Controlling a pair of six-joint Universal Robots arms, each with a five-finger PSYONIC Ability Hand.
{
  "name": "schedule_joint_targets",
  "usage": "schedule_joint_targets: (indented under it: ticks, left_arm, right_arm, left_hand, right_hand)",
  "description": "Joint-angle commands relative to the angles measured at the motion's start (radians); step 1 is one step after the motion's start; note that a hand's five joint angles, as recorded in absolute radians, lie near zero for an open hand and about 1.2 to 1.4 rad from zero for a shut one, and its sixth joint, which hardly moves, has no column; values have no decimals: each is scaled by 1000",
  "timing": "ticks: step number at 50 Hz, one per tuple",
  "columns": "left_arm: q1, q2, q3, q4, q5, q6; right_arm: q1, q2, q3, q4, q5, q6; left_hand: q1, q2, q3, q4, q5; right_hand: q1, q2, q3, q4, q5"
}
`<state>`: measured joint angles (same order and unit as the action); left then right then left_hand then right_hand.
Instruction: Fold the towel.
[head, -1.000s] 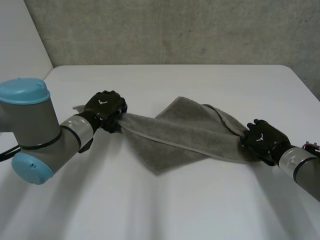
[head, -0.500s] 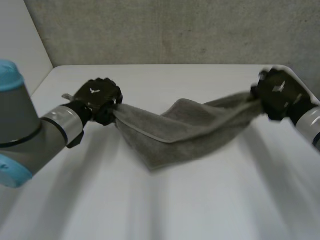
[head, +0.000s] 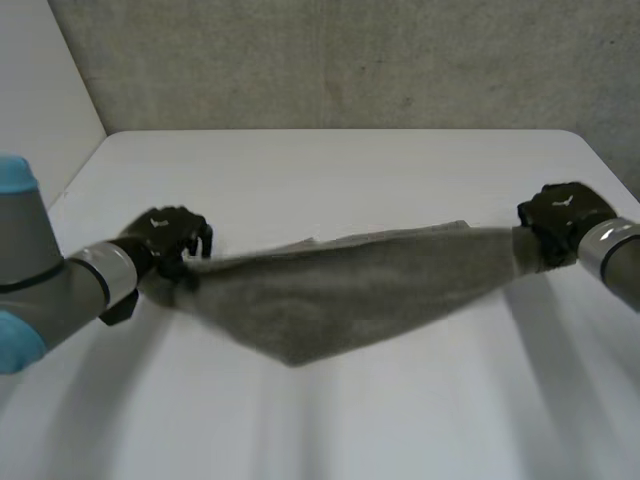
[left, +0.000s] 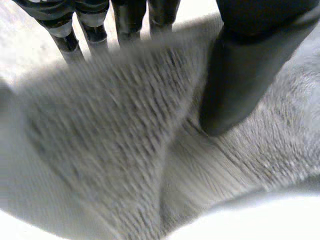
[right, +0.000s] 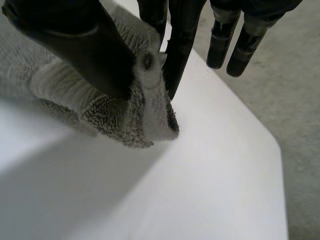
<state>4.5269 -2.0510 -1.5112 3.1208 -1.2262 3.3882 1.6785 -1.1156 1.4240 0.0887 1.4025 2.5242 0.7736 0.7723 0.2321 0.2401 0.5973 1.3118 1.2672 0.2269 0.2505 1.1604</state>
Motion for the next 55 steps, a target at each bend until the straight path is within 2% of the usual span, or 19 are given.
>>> schedule_joint_targets:
  ticks: [1, 5, 20, 21, 22, 24, 25, 27, 37, 41, 42, 43, 44, 45, 46, 50, 51, 53, 55]
  left_arm:
    - [-11, -57, -6, 50, -6, 101]
    - [-9, -55, -15, 108, -9, 117]
    - [-9, -57, -47, 159, -12, 129]
    - [-9, -57, -47, 166, -13, 129]
    - [-9, -57, -47, 167, -13, 129]
    - [-9, -58, -49, 168, -16, 129]
    - [-9, -58, -49, 168, -16, 129]
    - [-6, -46, -52, 157, -18, 129]
    - [-9, 32, 20, 177, -25, 129]
    - [-22, -44, 166, 174, -55, 129]
    - [-26, -82, 240, 173, -70, 129]
    - [-34, -127, 347, 168, -90, 128]
    - [-34, -127, 348, 168, -90, 128]
    - [-40, -162, 455, 167, -111, 128]
    - [-46, -185, 556, 163, -130, 126]
    - [-54, -179, 718, 170, -161, 109]
    - [-55, -154, 771, 176, -170, 86]
    - [-57, -114, 802, 186, -176, 47]
    - [-52, -70, 813, 208, -179, -4]
  right_arm:
    - [23, -13, 44, -26, -20, 36]
    - [20, -17, 55, -27, -34, 39]
    - [21, -21, 95, -30, -56, 38]
    - [21, -21, 95, -30, -56, 38]
    - [20, -29, 98, -32, -56, 38]
    - [20, -33, 102, -30, -59, 38]
    - [20, -39, 105, -30, -62, 38]
    - [20, -46, 110, -29, -66, 38]
    - [23, -99, 72, -23, -112, 27]
    - [72, -23, -101, -24, -128, 27]
    - [90, 23, -193, -26, -125, 27]
    - [90, 23, -194, -26, -125, 27]
    - [98, 57, -289, -26, -125, 25]
    - [101, 80, -388, -33, -131, 28]
    - [101, 80, -389, -34, -131, 28]
    - [107, 82, -650, -114, -128, 82]
    - [107, 82, -651, -115, -128, 82]
    - [96, 25, -712, -226, -109, 213]
    - [93, -2, -709, -265, -111, 281]
  left_hand:
    - [-210, -209, -58, -66, -209]
    - [-264, -262, -58, -66, -262]
    - [-199, -198, -58, -66, -197]
    - [-80, -79, -58, -66, -78]
    - [-79, -77, -58, -66, -77]
    - [298, 299, -58, -66, 300]
    - [300, 301, -58, -66, 302]
    - [621, 623, -58, -66, 623]
    - [623, 624, -58, -66, 624]
    - [623, 624, -58, -66, 624]
    - [623, 624, -58, -66, 624]
    - [623, 624, -58, -66, 624]
    - [623, 624, -58, -66, 624]
    - [623, 624, -58, -66, 624]
    - [623, 624, -58, -66, 624]
    - [623, 624, -58, -66, 624]
    - [623, 624, -58, -66, 624]
    - [623, 624, -58, -66, 624]
    - [623, 624, -58, -66, 624]
  right_hand:
    - [84, 129, -52, -76, 61]
    - [84, 129, -52, -76, 61]
    - [84, 129, -52, -76, 61]
    - [84, 129, -52, -76, 61]
    - [84, 129, -52, -76, 61]
    - [84, 129, -52, -76, 61]
    - [84, 129, -52, -76, 61]
    - [84, 129, -52, -76, 61]
    - [84, 129, -52, -76, 61]
    - [84, 129, -52, -76, 61]
    - [84, 129, -52, -76, 61]
    - [84, 129, -52, -76, 61]
    - [84, 129, -52, -76, 61]
    - [84, 129, -52, -76, 61]
    - [84, 129, -52, -76, 61]
    - [84, 129, -52, -76, 61]
    - [84, 129, -52, -76, 61]
    - [84, 129, -52, -76, 61]
    - [84, 129, -52, -76, 61]
